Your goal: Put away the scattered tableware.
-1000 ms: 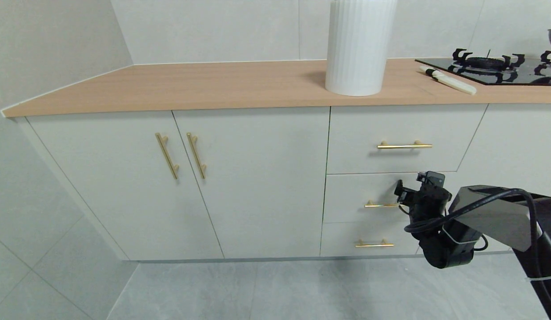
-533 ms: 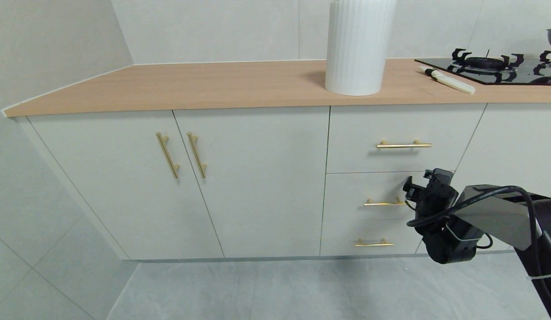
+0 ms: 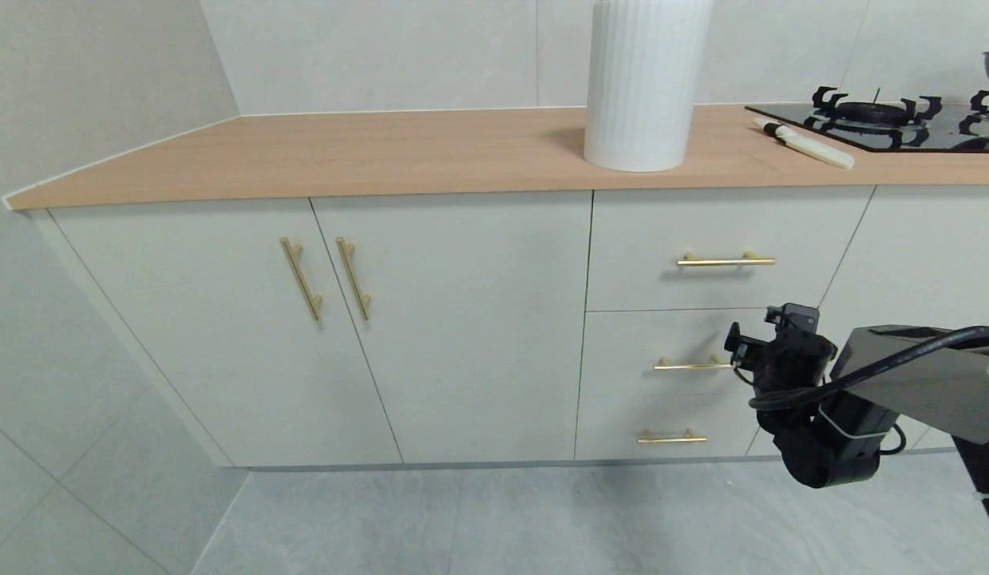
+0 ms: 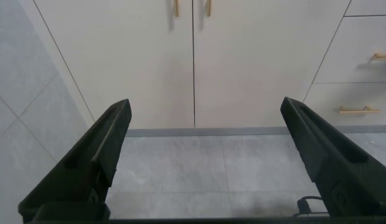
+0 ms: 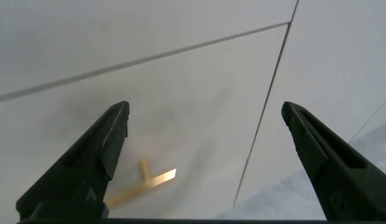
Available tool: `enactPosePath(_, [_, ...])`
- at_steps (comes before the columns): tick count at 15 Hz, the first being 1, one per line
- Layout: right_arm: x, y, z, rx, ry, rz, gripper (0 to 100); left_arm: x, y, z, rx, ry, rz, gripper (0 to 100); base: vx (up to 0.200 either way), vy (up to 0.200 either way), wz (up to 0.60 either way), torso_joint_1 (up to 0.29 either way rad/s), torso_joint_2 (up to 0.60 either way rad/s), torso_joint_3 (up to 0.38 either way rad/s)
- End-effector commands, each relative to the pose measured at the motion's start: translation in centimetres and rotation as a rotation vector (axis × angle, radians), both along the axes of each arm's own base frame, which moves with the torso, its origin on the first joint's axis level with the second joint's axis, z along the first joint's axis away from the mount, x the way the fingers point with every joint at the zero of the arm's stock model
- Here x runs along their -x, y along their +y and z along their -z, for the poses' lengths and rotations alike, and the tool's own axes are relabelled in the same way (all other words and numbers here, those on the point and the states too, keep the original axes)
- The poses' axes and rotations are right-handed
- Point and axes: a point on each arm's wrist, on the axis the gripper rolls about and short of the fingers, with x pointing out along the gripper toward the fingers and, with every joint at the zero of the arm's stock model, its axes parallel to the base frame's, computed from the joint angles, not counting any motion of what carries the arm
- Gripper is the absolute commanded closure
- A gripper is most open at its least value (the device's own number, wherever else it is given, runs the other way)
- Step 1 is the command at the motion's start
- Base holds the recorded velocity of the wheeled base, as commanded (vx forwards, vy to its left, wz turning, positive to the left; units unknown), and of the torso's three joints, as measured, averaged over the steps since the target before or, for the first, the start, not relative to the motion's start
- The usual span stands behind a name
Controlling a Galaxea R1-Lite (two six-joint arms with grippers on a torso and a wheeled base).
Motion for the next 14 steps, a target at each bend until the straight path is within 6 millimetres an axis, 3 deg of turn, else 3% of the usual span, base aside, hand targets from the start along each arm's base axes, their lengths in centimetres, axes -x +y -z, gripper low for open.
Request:
enactPosePath(1, [3.2, 0.4, -3.9, 0.001, -0.003, -0.049, 0, 0.0, 0.0, 0.0, 0.001, 0.001, 0.0, 0, 0.0, 0.0, 0.0, 0.0, 0.0, 0.0])
enactPosePath(3, [5.7, 0.4, -6.0, 0.004, 0.019, -0.095, 0, 0.0, 0.0, 0.0, 0.001, 0.001, 0.0, 0, 0.0, 0.0, 0.0, 0.0, 0.0, 0.0])
enactPosePath(4, [9.5, 0.5, -9.0, 0.008, 0.051, -0.134, 0, 0.0, 0.0, 0.0, 0.001, 0.001, 0.0, 0, 0.0, 0.0, 0.0, 0.0, 0.0, 0.0])
enactPosePath(6, [14.5, 0.3, -13.3, 0.013, 0.055, -0.201, 0, 0.0, 0.0, 0.0, 0.001, 0.001, 0.0, 0, 0.0, 0.0, 0.0, 0.0, 0.0, 0.0])
enactPosePath(9, [22.1, -1.2, -18.3, 0.029, 0.09, -0.211, 0, 0.0, 0.0, 0.0, 0.001, 0.001, 0.0, 0, 0.0, 0.0, 0.0, 0.0, 0.0, 0.0])
enactPosePath(12, [31.4, -3.2, -20.0, 0.035, 0.129, -0.203, 0, 0.0, 0.0, 0.0, 0.001, 0.001, 0.0, 0, 0.0, 0.0, 0.0, 0.0, 0.0, 0.0])
enactPosePath(14, [36.8, -4.4, -19.6, 0.052, 0.13, -0.201, 0, 0.0, 0.0, 0.0, 0.001, 0.001, 0.0, 0, 0.0, 0.0, 0.0, 0.0, 0.0, 0.0])
